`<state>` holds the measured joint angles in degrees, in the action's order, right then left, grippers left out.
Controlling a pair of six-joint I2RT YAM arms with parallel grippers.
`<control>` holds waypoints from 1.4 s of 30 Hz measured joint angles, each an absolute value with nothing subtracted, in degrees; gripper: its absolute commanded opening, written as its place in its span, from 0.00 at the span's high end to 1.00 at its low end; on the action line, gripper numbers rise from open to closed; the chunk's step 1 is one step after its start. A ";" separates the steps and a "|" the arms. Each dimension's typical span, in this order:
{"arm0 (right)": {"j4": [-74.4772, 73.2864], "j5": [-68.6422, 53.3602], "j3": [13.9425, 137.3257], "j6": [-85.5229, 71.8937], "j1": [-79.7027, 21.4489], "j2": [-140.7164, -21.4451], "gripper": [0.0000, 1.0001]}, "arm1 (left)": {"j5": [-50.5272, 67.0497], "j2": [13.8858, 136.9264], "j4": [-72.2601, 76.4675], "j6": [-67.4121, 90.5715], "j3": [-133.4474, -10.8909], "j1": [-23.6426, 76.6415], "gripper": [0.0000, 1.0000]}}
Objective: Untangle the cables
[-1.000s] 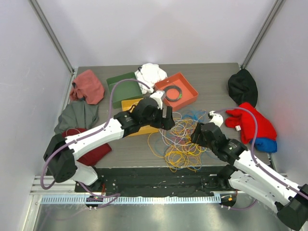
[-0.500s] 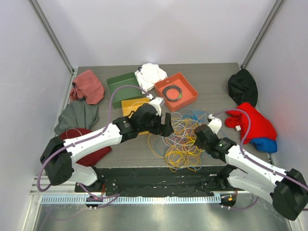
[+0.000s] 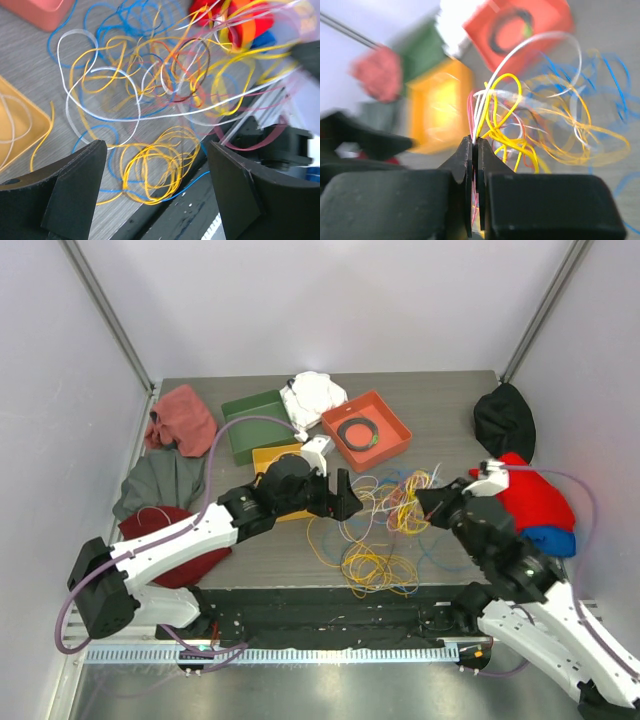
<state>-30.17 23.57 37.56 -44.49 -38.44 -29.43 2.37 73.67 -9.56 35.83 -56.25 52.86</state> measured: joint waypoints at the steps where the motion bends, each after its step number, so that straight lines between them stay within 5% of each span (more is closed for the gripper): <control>1: -30.63 23.05 40.60 -43.42 -38.44 -28.69 0.99 | 2.74 73.25 -8.80 36.03 -56.21 52.86 0.13; 8: -33.43 21.02 56.53 -38.74 -38.52 -28.56 0.99 | 5.91 72.38 -4.05 37.32 -56.23 53.08 0.10; 29: -40.99 16.80 57.76 -38.89 -38.52 -29.04 0.99 | 13.76 75.77 8.69 30.24 -59.00 56.58 0.13; 38: -41.78 15.38 57.74 -39.20 -38.52 -29.71 0.99 | 17.17 84.07 10.76 29.50 -61.84 56.93 0.22; 42: -41.87 14.96 57.74 -39.31 -38.52 -29.78 0.99 | 18.28 85.69 11.68 29.47 -63.16 57.04 0.43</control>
<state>-41.87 14.96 57.74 -39.31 -38.52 -29.78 18.28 85.69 11.68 29.47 -63.16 57.04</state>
